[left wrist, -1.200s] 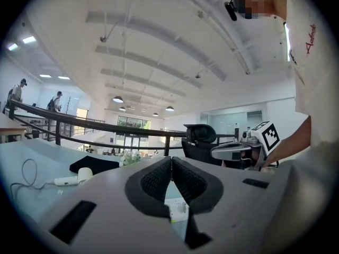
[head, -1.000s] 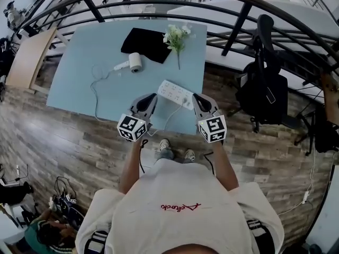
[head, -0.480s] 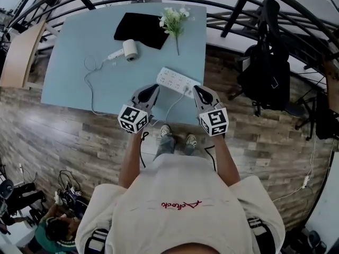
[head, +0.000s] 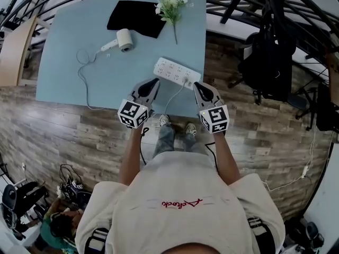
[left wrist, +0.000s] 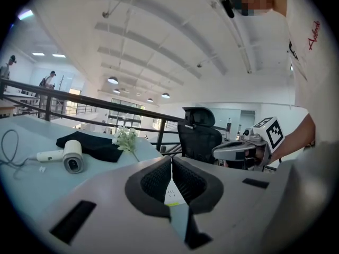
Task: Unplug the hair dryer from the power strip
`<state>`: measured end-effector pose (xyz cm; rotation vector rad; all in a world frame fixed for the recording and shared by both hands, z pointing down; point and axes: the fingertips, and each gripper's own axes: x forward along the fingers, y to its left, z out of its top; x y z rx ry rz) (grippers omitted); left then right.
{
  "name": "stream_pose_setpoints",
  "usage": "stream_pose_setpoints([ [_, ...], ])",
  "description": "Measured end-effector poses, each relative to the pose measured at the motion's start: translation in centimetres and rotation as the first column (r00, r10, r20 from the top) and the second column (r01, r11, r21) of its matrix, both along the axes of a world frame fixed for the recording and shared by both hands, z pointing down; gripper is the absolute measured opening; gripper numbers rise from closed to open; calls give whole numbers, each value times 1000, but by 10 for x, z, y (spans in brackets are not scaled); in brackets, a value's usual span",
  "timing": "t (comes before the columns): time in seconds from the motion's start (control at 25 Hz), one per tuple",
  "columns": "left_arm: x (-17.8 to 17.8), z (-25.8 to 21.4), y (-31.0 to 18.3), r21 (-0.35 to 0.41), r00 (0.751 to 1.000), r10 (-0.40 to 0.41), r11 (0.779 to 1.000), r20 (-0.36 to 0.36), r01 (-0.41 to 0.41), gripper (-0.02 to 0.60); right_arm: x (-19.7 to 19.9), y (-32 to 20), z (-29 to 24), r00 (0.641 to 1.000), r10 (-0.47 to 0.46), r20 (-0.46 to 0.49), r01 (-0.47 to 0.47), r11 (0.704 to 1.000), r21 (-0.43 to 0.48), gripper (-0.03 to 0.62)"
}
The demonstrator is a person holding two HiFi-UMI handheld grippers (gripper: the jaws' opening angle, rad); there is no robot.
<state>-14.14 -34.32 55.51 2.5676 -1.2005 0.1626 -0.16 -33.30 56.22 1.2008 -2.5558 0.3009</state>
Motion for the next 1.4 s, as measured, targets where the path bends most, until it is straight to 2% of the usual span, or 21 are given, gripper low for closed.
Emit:
stream_pose_setpoints([
  [0.64, 13, 53, -3, -70, 1000, 7, 998, -5, -8, 14, 5, 21, 54, 1000, -12, -17, 10, 994, -112, 18],
  [1.08, 27, 93, -16, -99, 996, 67, 993, 66, -60, 15, 4, 32, 79, 1000, -16, -25, 11, 987, -162, 18],
  [1.32, 37, 105, -26, -84, 991, 89, 993, 104, -80, 18, 6, 34, 86, 999, -14, -32, 8, 984, -180, 18],
  [1.4, 40, 109, -31, -83, 988, 94, 993, 120, -84, 43, 7, 33, 88, 999, -12, -33, 6, 983, -182, 18],
])
